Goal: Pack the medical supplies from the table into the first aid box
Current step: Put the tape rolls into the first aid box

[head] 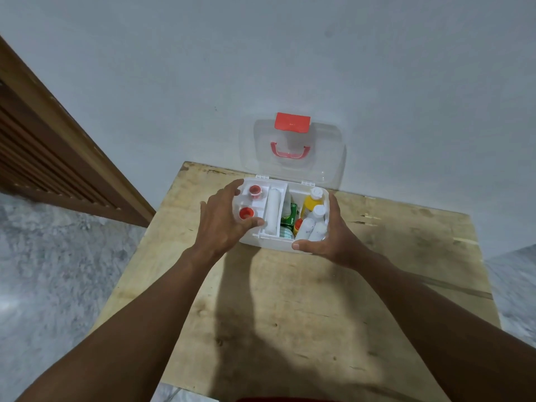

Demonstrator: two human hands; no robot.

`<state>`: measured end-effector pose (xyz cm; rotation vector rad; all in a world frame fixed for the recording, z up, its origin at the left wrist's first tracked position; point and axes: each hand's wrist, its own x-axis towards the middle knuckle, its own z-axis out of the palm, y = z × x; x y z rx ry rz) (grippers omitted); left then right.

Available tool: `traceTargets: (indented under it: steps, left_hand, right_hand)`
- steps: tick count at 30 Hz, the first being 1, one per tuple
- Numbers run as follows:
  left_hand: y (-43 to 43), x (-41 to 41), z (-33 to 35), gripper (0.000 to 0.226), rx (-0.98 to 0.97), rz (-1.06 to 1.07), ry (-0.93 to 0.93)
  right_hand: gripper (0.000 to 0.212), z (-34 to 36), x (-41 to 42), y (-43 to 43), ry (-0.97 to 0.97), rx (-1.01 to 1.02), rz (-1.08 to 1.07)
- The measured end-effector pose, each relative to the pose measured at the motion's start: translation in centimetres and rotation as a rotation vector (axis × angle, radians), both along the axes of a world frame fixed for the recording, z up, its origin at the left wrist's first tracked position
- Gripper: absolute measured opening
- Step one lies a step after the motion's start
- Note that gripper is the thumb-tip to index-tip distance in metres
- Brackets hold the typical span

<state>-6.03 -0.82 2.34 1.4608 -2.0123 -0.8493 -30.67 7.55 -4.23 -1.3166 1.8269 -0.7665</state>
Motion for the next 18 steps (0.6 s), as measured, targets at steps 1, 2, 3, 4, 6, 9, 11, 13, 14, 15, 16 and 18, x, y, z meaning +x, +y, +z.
traceTargets:
  steps: [1,2,3,4,6,9,11,13,14,15,16,18]
  left_hand:
    - [-0.2,-0.1,0.3,0.088,-0.006,0.027,0.034]
    - [-0.5,-0.2,0.7,0.087,-0.006,0.051,0.061]
    - [-1.0,-0.4,1.1,0.085,-0.008,0.068,0.081]
    - [-1.7,-0.8,1.6,0.081,-0.015,0.081,0.098]
    - [-3.2,-1.8,3.0,0.072,-0.034,0.099,0.137]
    - [-5.4,-3.2,5.1,0.063,0.034,0.127,0.196]
    - [-6.9,-4.0,5.9,0.063,0.161,0.151,0.224]
    - [-8.4,-4.7,6.7,0.076,0.297,0.190,0.289]
    - [-8.9,-5.0,7.0,0.083,0.351,0.209,0.313]
    - [-9.4,-5.2,7.3,0.084,0.391,0.216,0.332]
    - [-9.8,-5.5,7.5,0.083,0.429,0.216,0.346]
    - [-10.6,-5.7,7.6,0.088,0.525,0.216,0.364]
  right_hand:
    - [0.149,0.0,0.0,0.0,-0.004,0.001,-0.004]
    - [0.149,0.0,0.0,0.0,-0.004,0.004,-0.012]
    - [0.149,-0.1,0.0,0.1,-0.001,0.007,-0.022]
    - [0.149,-0.3,-0.1,0.1,-0.003,0.006,-0.027]
    - [0.149,-0.4,-0.1,0.2,-0.008,-0.003,-0.030]
    - [0.143,0.3,0.2,0.4,0.000,-0.059,-0.025]
    - [0.136,1.3,0.5,0.5,0.012,-0.120,-0.012]
    - [0.125,2.0,0.8,0.5,0.018,-0.162,-0.004]
    - [0.120,2.2,0.9,0.5,0.013,-0.175,0.001]
    - [0.117,2.5,1.1,0.5,0.016,-0.180,0.006]
    - [0.116,2.6,1.1,0.4,0.020,-0.182,0.007]
    - [0.116,2.7,1.3,0.4,0.016,-0.177,0.004]
